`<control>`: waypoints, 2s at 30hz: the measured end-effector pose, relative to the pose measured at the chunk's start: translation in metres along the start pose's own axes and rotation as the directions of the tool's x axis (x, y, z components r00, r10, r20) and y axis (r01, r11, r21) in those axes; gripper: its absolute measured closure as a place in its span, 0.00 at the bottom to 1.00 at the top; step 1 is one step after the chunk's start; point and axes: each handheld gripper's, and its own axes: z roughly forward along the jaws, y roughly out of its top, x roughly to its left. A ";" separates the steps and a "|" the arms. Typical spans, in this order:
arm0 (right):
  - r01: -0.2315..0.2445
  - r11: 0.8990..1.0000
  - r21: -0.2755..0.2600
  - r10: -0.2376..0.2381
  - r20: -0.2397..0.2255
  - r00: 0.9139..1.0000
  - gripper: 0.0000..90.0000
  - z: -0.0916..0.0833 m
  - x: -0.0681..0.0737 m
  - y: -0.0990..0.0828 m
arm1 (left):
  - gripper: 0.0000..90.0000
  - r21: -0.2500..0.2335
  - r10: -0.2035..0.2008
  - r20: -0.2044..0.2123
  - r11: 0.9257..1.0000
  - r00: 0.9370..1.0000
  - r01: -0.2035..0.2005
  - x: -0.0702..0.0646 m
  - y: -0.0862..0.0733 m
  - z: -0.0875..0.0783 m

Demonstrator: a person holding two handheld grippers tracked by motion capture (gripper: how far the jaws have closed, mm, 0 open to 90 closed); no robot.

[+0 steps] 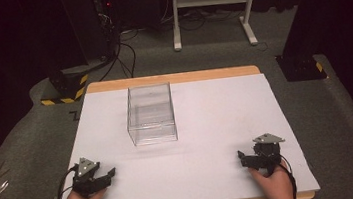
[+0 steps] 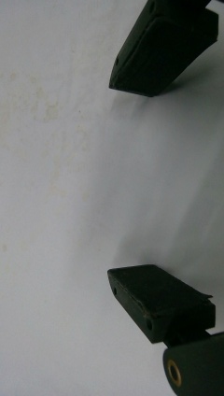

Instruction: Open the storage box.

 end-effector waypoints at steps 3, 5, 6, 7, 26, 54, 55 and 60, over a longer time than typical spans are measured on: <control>0.000 1.000 0.000 0.000 0.000 1.000 0.10 0.000 0.000 0.000 | 0.37 0.006 0.002 -0.002 1.000 1.000 -0.002 0.000 0.001 0.000; 0.000 1.000 0.000 0.000 0.000 1.000 0.10 0.000 0.000 0.000 | 0.38 0.013 0.001 -0.003 1.000 1.000 -0.001 0.001 0.002 -0.001; 0.000 1.000 -0.001 0.000 0.000 1.000 0.10 0.000 0.000 0.000 | 0.39 0.016 -0.002 -0.002 1.000 1.000 0.002 0.001 0.003 -0.001; 0.001 1.000 -0.001 -0.001 -0.001 1.000 0.10 0.000 0.000 0.000 | 0.40 0.013 -0.008 0.002 1.000 1.000 0.008 0.001 0.003 -0.001; 0.002 1.000 -0.001 -0.002 -0.001 1.000 0.10 0.000 0.000 0.000 | 0.42 -0.078 0.016 0.030 0.997 0.999 -0.013 -0.007 0.008 -0.011; 0.002 1.000 -0.002 -0.002 0.000 1.000 0.10 0.000 0.000 0.000 | 0.49 -0.170 0.026 0.207 0.985 0.978 0.010 -0.033 0.024 -0.018; 0.002 1.000 -0.002 -0.002 0.000 1.000 0.10 0.000 0.000 0.000 | 0.50 -0.173 0.015 0.217 0.985 0.976 0.023 -0.033 0.024 -0.018; 0.002 1.000 -0.002 -0.002 0.000 1.000 0.10 0.000 0.000 0.000 | 0.50 -0.179 -0.001 0.253 0.983 0.967 0.048 -0.036 0.029 -0.018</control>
